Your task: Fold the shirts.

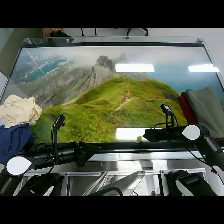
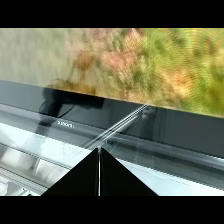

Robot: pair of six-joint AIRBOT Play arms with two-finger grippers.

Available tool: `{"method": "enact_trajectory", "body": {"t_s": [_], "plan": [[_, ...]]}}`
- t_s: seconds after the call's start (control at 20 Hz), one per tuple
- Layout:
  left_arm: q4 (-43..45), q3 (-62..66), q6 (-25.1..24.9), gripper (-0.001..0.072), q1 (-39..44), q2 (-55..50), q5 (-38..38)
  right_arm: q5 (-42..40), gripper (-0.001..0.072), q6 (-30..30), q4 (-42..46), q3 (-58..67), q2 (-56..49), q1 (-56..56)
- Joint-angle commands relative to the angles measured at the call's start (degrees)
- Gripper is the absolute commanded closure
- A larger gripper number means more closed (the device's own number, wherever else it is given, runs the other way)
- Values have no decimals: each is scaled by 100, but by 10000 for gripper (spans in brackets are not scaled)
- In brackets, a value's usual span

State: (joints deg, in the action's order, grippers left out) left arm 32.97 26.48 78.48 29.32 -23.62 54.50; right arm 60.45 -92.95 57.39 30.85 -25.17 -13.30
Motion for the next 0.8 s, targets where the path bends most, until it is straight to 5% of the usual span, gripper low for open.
{"method": "enact_trajectory", "body": {"t_s": [0.0,0.75], "plan": [[2,-2,7,694,4,7,-26,0,693,-2,2,-4,2,-7],[7,4,22,695,-20,7,-260,0,693,-2,2,-4,2,-7]]}}
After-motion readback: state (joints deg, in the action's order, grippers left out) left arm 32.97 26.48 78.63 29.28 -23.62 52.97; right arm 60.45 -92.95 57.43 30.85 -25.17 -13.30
